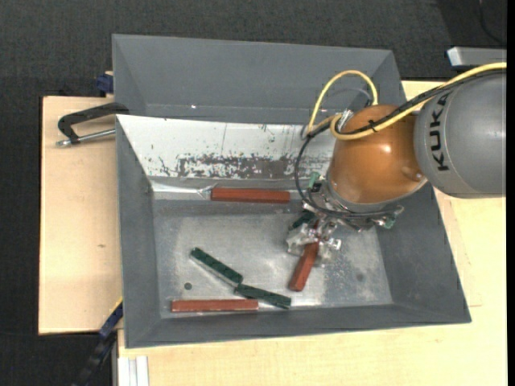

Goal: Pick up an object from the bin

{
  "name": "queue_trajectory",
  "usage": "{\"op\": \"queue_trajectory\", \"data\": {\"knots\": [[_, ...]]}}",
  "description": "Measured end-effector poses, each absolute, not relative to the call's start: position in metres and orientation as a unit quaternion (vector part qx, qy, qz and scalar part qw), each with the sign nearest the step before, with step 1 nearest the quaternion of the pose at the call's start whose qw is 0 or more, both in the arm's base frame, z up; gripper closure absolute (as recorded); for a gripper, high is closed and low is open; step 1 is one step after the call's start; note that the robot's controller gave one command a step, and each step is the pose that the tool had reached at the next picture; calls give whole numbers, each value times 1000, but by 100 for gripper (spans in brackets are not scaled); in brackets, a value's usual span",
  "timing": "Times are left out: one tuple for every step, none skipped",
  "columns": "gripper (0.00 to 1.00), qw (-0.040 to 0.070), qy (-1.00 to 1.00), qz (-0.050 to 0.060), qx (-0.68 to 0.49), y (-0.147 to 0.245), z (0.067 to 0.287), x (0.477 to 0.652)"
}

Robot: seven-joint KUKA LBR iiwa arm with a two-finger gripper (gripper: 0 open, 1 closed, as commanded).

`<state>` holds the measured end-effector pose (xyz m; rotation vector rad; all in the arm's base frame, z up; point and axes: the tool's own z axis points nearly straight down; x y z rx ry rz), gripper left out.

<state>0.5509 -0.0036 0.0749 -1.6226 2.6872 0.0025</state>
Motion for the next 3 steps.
{"op": "queue_trajectory", "data": {"knots": [[100, 1, 856, 1, -517, -3, 88, 551], [100, 2, 856, 0, -517, -3, 103, 552], [100, 1, 856, 1, -516, -3, 120, 551]]}}
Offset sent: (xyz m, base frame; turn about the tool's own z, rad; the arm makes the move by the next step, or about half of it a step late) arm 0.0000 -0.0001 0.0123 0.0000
